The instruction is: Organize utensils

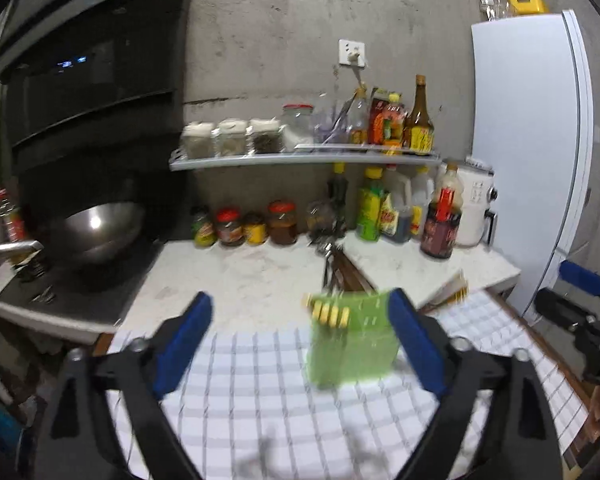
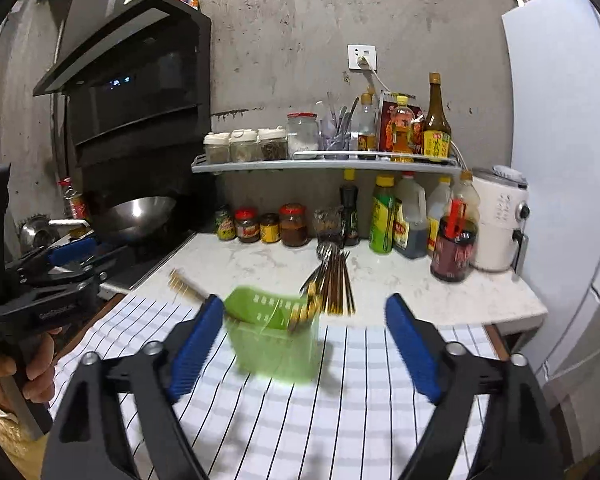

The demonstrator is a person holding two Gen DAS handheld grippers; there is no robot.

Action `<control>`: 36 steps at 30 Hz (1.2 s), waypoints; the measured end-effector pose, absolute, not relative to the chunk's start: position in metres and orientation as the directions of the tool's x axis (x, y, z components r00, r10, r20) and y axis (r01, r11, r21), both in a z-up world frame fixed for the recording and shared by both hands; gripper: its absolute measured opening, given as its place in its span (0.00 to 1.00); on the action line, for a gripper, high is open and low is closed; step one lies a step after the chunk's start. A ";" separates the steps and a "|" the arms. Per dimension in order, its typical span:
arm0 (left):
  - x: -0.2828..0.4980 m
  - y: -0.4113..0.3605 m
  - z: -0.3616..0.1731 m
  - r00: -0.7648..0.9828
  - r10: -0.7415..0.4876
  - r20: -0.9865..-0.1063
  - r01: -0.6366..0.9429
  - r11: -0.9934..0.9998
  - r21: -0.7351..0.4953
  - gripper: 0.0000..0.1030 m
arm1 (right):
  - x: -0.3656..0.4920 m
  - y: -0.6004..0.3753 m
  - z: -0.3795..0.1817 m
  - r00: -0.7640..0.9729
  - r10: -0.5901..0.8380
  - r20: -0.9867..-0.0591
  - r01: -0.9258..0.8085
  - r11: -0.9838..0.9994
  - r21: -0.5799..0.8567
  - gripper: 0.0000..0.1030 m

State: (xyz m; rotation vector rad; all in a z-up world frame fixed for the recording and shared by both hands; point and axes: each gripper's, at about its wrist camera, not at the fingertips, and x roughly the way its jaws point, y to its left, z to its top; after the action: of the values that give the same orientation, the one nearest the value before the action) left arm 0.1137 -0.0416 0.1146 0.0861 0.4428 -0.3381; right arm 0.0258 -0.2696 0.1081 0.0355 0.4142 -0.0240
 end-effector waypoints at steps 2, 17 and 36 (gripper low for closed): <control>0.085 -0.035 0.100 0.848 -0.255 -0.465 0.308 0.951 0.040 0.94 | 0.001 -0.267 0.096 0.906 -0.005 -0.422 0.027 0.999 0.046 0.89; -0.023 -0.014 0.000 0.723 -0.137 -0.677 0.282 0.953 0.108 0.94 | -0.107 -0.245 0.017 0.820 -0.068 -0.568 0.109 0.993 0.038 0.94; -0.026 0.008 0.000 0.722 -0.083 -0.687 0.205 0.974 0.097 0.94 | -0.124 -0.249 -0.004 0.769 -0.188 -0.611 0.205 0.978 -0.042 0.94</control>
State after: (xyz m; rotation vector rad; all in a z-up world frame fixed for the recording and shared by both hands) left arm -0.0257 0.0077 0.0003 0.1713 0.7482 -0.1602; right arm -0.1237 -0.2485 -0.0041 0.0274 0.6596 -0.2134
